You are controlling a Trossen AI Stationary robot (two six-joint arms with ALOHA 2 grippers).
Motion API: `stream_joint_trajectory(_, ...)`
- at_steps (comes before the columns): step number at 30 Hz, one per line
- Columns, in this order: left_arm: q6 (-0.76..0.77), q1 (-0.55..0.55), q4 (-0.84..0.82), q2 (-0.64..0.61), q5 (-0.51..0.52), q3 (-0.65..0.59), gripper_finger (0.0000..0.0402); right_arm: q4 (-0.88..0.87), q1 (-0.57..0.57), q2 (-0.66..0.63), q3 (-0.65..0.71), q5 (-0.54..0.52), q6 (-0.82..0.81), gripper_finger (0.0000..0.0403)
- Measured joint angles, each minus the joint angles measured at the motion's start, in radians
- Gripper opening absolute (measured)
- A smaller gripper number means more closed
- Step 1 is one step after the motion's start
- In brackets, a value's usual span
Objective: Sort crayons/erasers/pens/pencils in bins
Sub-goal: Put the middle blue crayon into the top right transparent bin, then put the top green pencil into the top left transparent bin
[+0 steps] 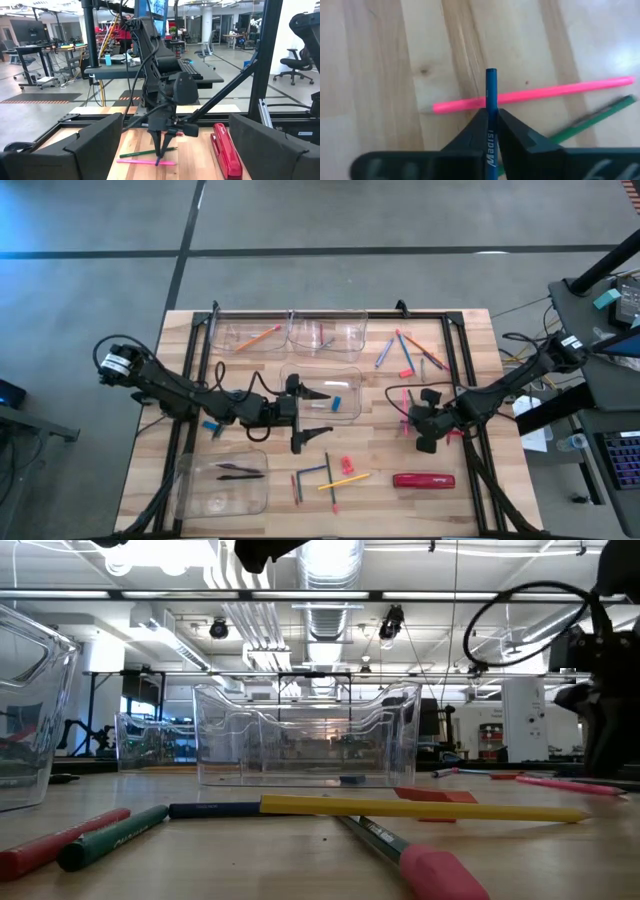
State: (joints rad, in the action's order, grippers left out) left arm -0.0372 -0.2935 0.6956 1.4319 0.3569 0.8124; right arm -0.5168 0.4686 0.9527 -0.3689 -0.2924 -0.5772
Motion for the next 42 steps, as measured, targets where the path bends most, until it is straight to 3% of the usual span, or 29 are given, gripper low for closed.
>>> stream_joint_trajectory(8, 0.000, 0.000, 0.000, 0.000, 0.000, 0.000, 0.0348, -0.087, 0.000, 0.000, -0.152, -0.092, 0.061, 0.0015)
stream_joint_trajectory(13, 0.000, 0.000, 0.001, 0.000, 0.000, 0.000, 0.0348, -0.016, -0.028, 0.000, -0.267, -0.337, 0.272, 0.0014)
stream_joint_trajectory(17, 0.001, 0.000, 0.002, 0.000, 0.000, 0.001, 0.0348, 0.146, -0.155, 0.000, -0.322, -0.336, 0.507, 0.0013)
stream_joint_trajectory(20, 0.002, 0.000, 0.004, 0.000, 0.000, 0.003, 0.0348, 0.265, -0.315, 0.005, -0.329, -0.212, 0.651, 0.0013)
stream_joint_trajectory(24, 0.003, 0.000, 0.030, 0.000, 0.000, 0.005, 0.0348, 0.428, -0.593, 0.044, -0.329, 0.077, 0.755, 0.0013)
stream_joint_trajectory(29, 0.003, 0.000, 0.031, 0.000, 0.000, 0.005, 0.0348, 0.699, -0.902, 0.176, -0.341, 0.512, 0.728, 0.0013)
stream_joint_trajectory(31, 0.003, 0.000, 0.031, 0.000, 0.000, 0.005, 0.0348, 0.788, -0.974, 0.248, -0.364, 0.616, 0.694, 0.0013)
stream_joint_trajectory(37, 0.000, 0.006, 0.029, 0.000, 0.000, 0.003, 0.0348, 0.820, -1.066, 0.463, -0.491, 0.658, 0.679, 0.0010)
stream_joint_trajectory(42, 0.000, 0.006, 0.028, 0.000, 0.000, 0.001, 0.0348, 0.693, -1.099, 0.584, -0.615, 0.666, 0.693, 0.0011)
